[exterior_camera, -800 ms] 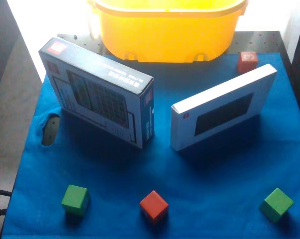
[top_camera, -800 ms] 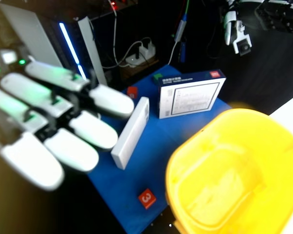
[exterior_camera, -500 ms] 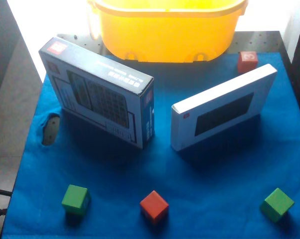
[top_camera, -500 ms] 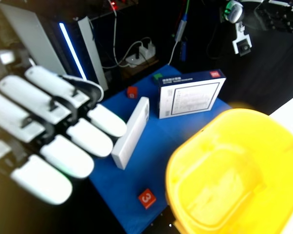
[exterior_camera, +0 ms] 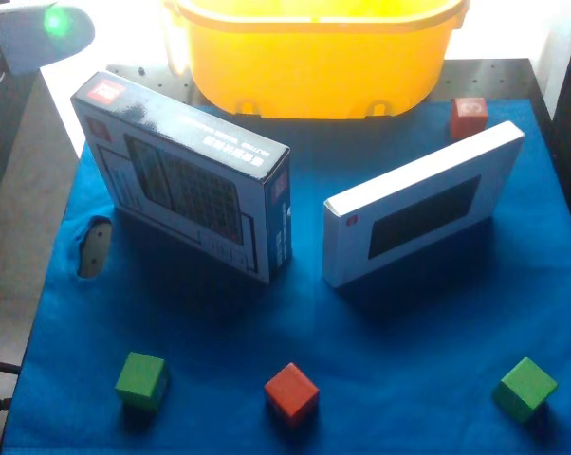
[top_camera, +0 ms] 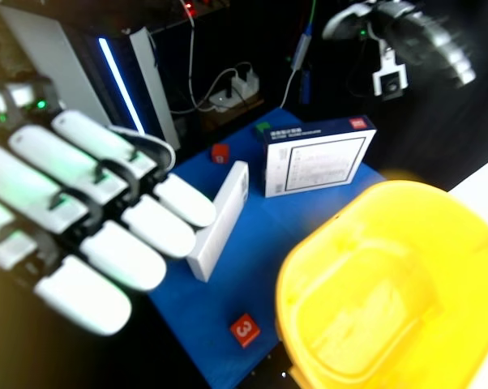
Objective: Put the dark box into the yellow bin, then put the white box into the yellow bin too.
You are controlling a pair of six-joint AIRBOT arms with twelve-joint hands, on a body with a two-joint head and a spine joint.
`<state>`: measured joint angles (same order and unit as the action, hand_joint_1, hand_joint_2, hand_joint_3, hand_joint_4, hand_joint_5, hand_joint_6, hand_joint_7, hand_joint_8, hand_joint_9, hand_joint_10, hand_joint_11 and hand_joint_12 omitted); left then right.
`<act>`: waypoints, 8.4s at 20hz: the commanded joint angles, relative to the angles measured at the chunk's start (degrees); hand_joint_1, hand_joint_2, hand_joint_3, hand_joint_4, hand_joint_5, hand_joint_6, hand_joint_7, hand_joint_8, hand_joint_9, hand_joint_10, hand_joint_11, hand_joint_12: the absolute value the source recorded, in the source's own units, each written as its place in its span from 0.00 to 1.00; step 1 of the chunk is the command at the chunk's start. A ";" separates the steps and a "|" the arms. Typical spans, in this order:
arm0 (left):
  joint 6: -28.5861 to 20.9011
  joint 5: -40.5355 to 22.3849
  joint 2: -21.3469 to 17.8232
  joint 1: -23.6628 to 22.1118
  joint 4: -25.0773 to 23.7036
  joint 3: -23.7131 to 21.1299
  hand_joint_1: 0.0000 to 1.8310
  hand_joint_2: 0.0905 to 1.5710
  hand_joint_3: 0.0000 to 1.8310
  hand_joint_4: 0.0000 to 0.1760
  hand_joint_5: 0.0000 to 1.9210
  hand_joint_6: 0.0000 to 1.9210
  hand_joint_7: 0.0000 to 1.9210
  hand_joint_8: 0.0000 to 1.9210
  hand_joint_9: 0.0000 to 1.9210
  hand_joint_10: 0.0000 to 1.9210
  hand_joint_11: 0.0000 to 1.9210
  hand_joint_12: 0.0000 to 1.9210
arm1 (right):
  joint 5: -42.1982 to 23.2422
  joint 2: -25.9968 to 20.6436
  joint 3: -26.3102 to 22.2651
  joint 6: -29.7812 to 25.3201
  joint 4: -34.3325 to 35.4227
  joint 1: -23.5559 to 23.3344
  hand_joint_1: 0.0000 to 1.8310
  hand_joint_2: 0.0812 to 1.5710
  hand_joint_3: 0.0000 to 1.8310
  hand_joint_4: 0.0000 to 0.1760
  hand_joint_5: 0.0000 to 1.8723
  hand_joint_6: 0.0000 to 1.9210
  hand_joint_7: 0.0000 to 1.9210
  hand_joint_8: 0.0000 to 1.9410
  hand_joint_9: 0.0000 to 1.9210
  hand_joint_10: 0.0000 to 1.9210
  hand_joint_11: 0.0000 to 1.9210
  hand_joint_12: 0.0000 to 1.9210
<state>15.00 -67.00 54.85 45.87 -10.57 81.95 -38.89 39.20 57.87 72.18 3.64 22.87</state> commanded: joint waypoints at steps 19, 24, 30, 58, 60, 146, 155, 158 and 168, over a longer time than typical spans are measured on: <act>-8.30 11.00 -0.03 -10.15 -20.06 1.35 0.30 0.42 0.00 0.71 0.03 0.00 0.01 0.00 0.02 0.00 0.03 0.01 | -6.07 1.03 0.31 0.16 -0.35 -0.59 0.11 0.64 0.00 0.26 0.18 0.00 0.27 0.00 0.28 0.00 0.26 0.06; -10.74 13.23 0.45 -10.48 -24.27 1.48 0.34 0.36 0.00 0.55 0.00 0.00 0.00 0.00 0.00 0.00 0.02 0.01 | -6.07 1.12 0.32 0.16 -0.48 -0.56 0.13 0.65 0.00 0.25 0.18 0.00 0.26 0.00 0.26 0.00 0.25 0.06; -16.52 16.77 4.60 -10.82 -29.92 5.62 0.35 0.41 0.01 0.78 0.01 0.00 0.01 0.00 0.02 0.01 0.04 0.02 | -6.07 1.19 0.30 0.16 -0.48 -0.29 0.11 0.68 0.00 0.22 0.17 0.00 0.27 0.00 0.27 0.00 0.17 0.25; -18.13 6.28 8.19 -14.43 -18.16 9.53 0.70 0.65 0.00 0.00 0.56 0.46 0.58 0.36 0.55 0.27 0.41 0.57 | -6.08 1.79 0.42 0.16 -0.46 0.02 0.10 0.66 0.00 0.11 0.15 0.00 0.27 0.00 0.27 0.00 0.10 0.40; -17.75 5.99 8.07 -16.14 -17.54 9.53 0.74 0.65 0.00 0.00 0.54 0.45 0.57 0.37 0.56 0.43 0.42 0.62 | -6.08 2.05 0.51 0.16 -0.45 0.02 0.12 0.65 0.00 0.00 0.16 0.00 0.28 0.00 0.29 0.00 0.11 0.44; -16.52 11.41 21.90 -21.54 -3.14 27.83 0.54 0.42 0.00 0.91 0.16 0.01 0.13 0.00 0.14 0.00 0.13 0.03 | -3.02 17.28 3.04 -7.24 -3.69 15.19 0.36 0.39 0.00 0.34 0.15 0.01 0.22 0.00 0.18 0.00 0.08 0.17; -16.44 10.48 21.66 -21.52 -3.60 27.06 0.52 0.42 0.00 0.92 0.17 0.00 0.15 0.00 0.15 0.00 0.14 0.04 | -1.87 20.09 5.69 -7.23 -1.97 16.82 0.51 0.60 0.00 0.00 0.43 0.02 0.48 0.01 0.47 0.01 0.37 0.14; -16.44 10.64 21.58 -21.46 -3.64 27.01 0.52 0.42 0.00 1.00 0.18 0.00 0.14 0.00 0.15 0.00 0.11 0.03 | -1.87 20.33 6.00 -7.23 -1.70 16.82 0.70 0.64 0.00 0.00 0.64 0.22 0.60 0.45 0.72 0.08 0.46 0.63; -16.43 11.29 20.03 -21.32 -3.29 26.29 0.52 0.46 0.01 0.64 0.13 0.00 0.13 0.00 0.14 0.00 0.14 0.05 | -1.89 20.49 5.98 -7.23 -1.29 16.15 0.75 0.67 0.00 0.00 0.57 0.31 0.55 0.47 0.52 0.59 0.42 0.66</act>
<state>-1.06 -49.95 75.05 24.75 -16.82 108.14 -34.24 59.66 63.72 64.60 2.35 39.86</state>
